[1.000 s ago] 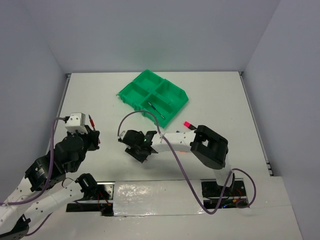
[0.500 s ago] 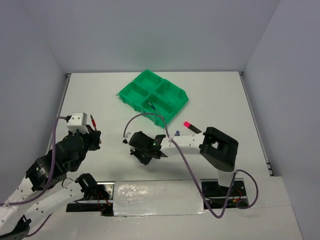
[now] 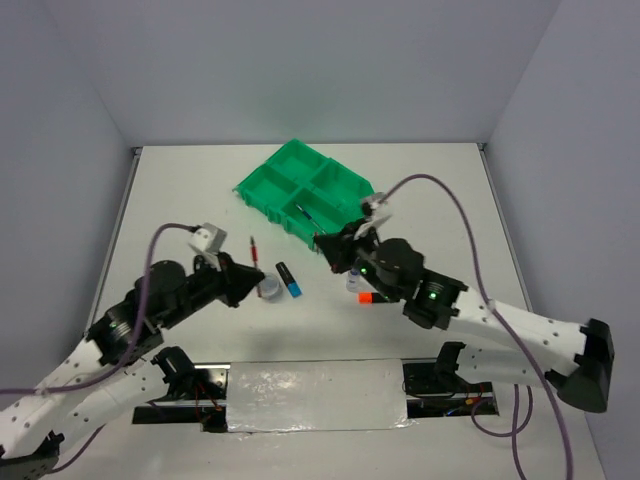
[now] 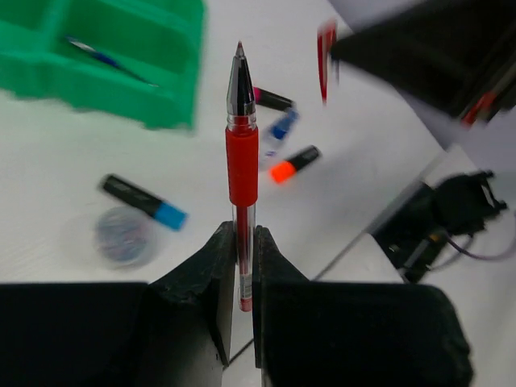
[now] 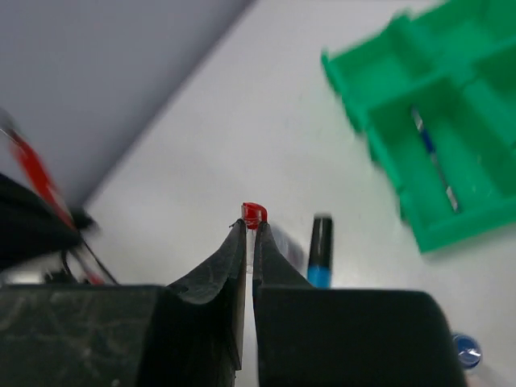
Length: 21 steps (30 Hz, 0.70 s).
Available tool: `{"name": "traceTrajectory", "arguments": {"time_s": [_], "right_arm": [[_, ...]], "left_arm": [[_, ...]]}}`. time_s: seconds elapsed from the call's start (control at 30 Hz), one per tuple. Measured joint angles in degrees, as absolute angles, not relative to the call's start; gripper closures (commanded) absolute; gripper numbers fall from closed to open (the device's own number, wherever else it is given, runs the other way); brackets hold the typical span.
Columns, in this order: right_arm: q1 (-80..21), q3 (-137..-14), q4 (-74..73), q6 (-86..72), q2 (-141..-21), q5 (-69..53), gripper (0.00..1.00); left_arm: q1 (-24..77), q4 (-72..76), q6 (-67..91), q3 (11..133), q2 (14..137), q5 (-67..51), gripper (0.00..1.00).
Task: Sort the stationery into containers
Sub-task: Close the pen cap on the pen.
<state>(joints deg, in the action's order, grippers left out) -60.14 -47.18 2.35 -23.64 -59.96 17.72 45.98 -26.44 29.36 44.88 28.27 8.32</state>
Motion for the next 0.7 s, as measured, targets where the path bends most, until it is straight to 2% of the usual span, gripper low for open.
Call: {"name": "traceTrajectory", "arguments": {"time_s": [0.13, 0.3, 0.5, 0.7], "right_arm": [[-59.92, -42.89, 11.51, -26.57, -49.45, 28.16, 1.00], [-59.77, -34.63, 23.99, -26.92, -41.41, 31.11, 1.00], [-59.75, -28.73, 31.83, -27.29, -36.36, 29.10, 1.00], [-59.75, -26.52, 33.39, -30.33, -32.49, 25.19, 1.00]], "left_arm": [[46.11, -11.60, 31.99, 37.52, 35.51, -8.12, 1.00], [49.69, 4.89, 34.15, 31.88, 44.10, -23.00, 1.00], [54.08, 18.31, 34.85, 31.59, 48.29, -30.15, 1.00], [54.26, 22.83, 34.74, 31.62, 51.59, -29.63, 1.00]]}}
